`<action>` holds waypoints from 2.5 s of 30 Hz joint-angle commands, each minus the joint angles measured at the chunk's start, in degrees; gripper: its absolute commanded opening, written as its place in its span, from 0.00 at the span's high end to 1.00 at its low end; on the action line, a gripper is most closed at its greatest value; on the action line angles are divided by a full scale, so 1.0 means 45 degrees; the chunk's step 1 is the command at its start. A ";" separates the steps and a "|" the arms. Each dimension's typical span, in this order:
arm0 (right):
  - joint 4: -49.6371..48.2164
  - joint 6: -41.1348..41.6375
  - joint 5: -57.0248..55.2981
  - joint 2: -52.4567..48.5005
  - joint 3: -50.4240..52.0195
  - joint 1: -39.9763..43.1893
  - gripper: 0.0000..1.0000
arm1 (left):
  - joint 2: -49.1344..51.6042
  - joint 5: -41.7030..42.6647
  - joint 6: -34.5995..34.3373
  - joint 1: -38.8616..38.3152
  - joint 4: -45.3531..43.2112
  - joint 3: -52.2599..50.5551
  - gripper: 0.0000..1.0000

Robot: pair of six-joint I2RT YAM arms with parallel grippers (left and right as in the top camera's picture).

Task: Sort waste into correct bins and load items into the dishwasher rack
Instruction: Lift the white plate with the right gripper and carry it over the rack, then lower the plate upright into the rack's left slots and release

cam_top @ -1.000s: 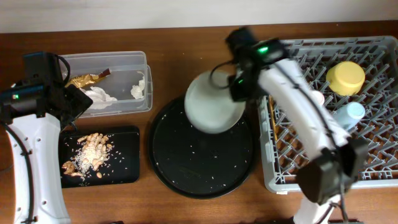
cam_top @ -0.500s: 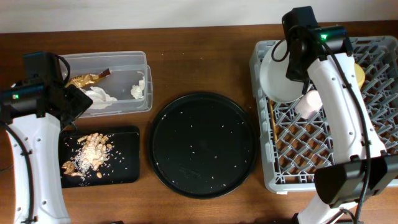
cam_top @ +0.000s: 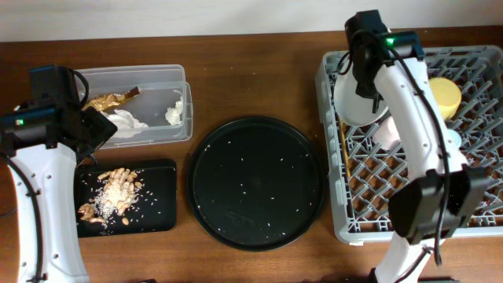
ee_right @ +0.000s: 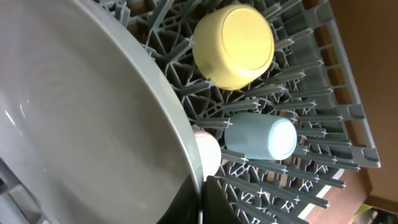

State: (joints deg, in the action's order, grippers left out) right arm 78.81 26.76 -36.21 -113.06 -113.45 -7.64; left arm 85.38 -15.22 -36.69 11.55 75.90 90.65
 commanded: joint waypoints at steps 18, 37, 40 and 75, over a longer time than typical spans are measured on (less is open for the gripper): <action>0.0389 0.0121 0.2001 0.1851 -0.0204 -0.0913 0.21 | -0.0073 -0.0044 0.0005 0.0053 0.0015 0.0034 0.01; -0.1234 -0.2259 1.2157 0.0869 0.0015 0.5595 0.96 | -0.0073 -0.0044 0.0005 0.0053 0.0015 0.0034 0.01; -0.1588 -0.2618 1.2235 0.0403 0.0928 0.5085 0.96 | -0.0073 -0.0044 0.0005 0.0053 0.0010 0.0034 0.01; 0.2793 -0.4036 1.1890 1.3391 0.8179 0.2594 0.02 | -0.0073 -0.0044 0.0005 0.0053 0.0015 0.0034 0.01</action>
State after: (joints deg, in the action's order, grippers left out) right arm 91.44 8.60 18.15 -55.09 -80.62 4.49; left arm 85.38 -15.22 -36.69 11.55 75.90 90.65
